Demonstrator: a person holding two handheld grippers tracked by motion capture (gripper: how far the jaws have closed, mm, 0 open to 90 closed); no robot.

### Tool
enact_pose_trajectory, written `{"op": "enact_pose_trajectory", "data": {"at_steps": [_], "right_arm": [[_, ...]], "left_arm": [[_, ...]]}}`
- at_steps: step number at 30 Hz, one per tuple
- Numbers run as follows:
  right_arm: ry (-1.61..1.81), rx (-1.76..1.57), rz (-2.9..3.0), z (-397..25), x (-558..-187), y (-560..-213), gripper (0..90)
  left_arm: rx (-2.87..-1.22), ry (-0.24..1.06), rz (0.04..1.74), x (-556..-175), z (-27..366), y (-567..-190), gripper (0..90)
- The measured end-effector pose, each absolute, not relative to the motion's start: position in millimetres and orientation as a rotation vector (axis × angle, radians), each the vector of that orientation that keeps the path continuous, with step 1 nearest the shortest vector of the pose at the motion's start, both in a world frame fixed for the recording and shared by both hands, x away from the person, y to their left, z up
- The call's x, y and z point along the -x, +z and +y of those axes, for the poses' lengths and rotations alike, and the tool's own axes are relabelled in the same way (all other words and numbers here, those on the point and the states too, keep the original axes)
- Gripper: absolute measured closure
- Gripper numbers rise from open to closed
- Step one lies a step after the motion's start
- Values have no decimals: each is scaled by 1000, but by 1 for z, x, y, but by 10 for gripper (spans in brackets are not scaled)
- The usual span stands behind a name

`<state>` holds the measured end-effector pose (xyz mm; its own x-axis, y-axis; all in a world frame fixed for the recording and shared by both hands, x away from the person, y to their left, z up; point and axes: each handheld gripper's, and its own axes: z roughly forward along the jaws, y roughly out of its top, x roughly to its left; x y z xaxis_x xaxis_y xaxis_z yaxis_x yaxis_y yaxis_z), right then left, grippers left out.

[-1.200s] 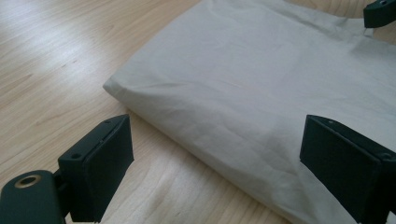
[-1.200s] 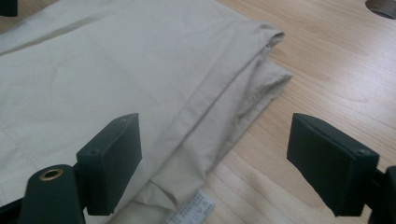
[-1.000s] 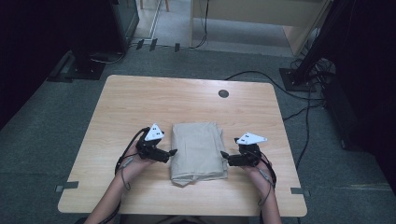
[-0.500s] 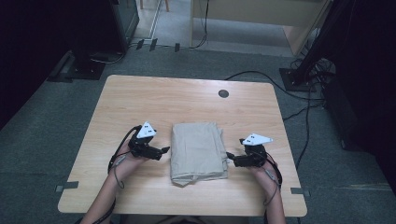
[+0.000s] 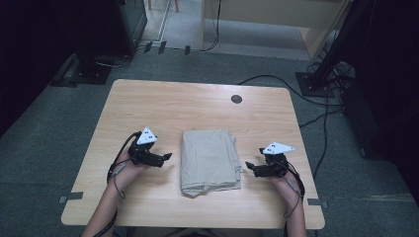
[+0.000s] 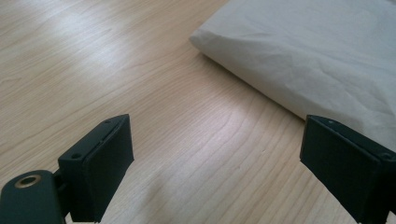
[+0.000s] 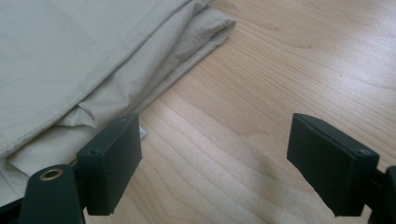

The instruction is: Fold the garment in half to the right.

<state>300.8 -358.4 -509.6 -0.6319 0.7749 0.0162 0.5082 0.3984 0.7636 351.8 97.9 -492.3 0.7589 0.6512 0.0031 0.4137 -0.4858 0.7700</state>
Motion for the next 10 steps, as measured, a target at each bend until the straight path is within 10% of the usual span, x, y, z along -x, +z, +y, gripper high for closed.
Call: {"op": "enact_pose_trajectory", "data": {"at_steps": [10], "right_arm": [[1094, -1139, 2292, -370, -299, -508, 176]], "left_arm": [[-2138, 390, 828, -354, 109, -491, 99]]}}
